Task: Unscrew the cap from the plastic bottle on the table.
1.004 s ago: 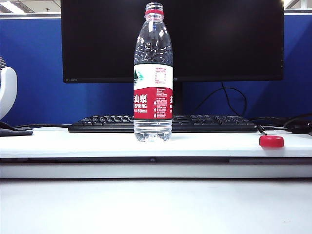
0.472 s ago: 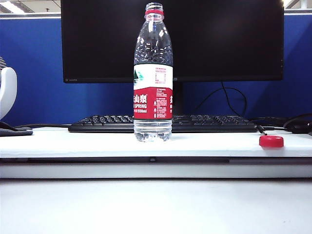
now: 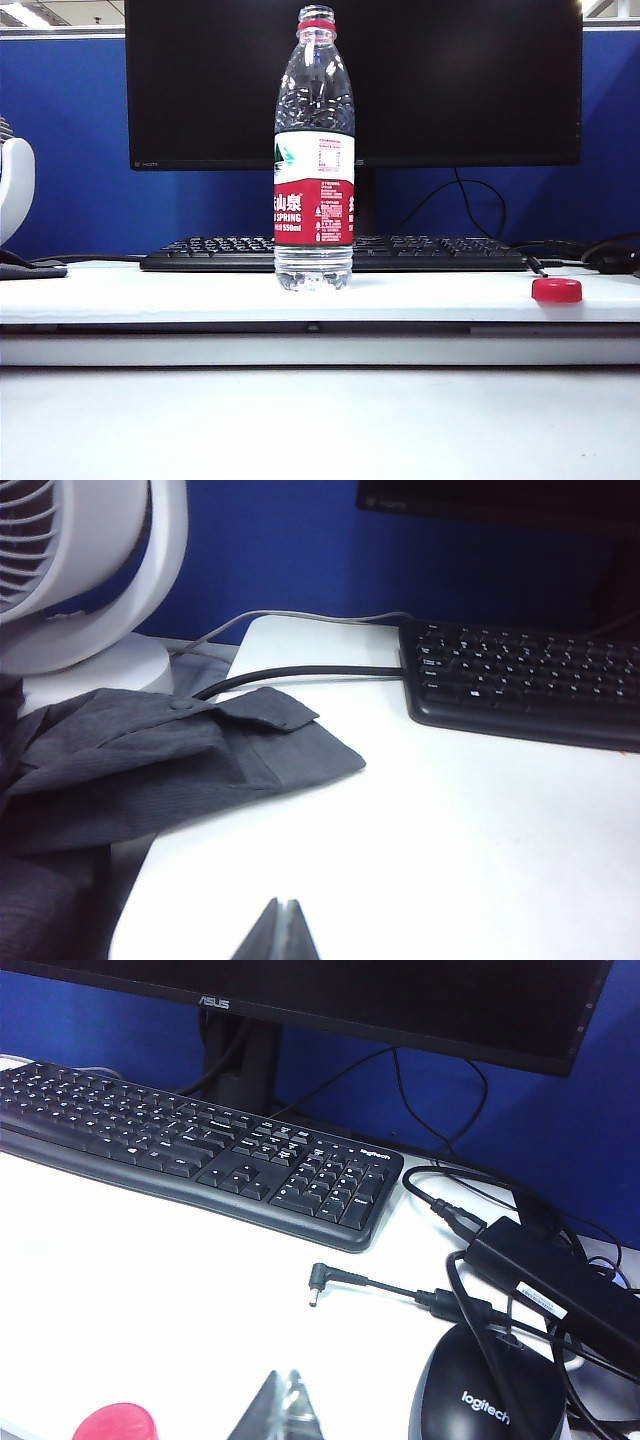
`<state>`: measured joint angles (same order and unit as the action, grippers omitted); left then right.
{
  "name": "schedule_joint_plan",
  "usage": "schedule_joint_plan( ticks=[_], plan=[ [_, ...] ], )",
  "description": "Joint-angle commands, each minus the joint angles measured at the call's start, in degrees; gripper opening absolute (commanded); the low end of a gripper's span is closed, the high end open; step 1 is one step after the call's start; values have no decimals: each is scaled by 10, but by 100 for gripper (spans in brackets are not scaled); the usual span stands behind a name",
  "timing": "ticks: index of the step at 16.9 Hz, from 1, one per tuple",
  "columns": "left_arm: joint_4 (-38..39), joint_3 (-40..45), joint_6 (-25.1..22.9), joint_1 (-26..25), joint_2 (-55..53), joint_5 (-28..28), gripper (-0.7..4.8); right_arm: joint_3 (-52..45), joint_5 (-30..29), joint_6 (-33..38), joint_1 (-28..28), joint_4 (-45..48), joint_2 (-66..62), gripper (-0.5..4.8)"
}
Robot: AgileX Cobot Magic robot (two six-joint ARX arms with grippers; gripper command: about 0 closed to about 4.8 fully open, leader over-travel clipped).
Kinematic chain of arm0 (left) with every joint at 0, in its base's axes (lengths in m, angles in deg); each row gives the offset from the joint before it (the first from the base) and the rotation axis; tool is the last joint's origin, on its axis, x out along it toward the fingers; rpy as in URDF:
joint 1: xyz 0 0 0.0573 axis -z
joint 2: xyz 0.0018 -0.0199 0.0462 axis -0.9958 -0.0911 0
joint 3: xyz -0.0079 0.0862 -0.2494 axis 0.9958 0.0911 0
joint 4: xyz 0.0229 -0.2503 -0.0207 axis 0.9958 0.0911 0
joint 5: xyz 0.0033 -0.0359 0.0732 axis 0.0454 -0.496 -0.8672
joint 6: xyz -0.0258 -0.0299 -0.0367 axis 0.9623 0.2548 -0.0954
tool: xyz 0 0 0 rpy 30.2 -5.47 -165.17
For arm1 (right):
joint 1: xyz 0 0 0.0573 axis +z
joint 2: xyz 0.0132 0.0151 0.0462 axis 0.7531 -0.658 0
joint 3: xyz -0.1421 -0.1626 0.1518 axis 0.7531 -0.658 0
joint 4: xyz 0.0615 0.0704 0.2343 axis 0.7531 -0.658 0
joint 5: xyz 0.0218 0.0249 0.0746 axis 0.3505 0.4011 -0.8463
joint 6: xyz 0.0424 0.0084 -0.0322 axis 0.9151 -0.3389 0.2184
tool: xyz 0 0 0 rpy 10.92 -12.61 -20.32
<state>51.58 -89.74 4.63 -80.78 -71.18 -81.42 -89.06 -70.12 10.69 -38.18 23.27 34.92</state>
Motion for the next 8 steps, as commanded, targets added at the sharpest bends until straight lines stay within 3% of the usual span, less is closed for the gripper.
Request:
schedule_joint_plan(
  ticks=[1,8],
  plan=[
    [-8,0,-10,0,1,3,-3,-1,-1,3,0,8,1,-5],
    [-7,0,-19,0,1,1,-3,-1,-1,3,0,8,1,-5]
  ],
)
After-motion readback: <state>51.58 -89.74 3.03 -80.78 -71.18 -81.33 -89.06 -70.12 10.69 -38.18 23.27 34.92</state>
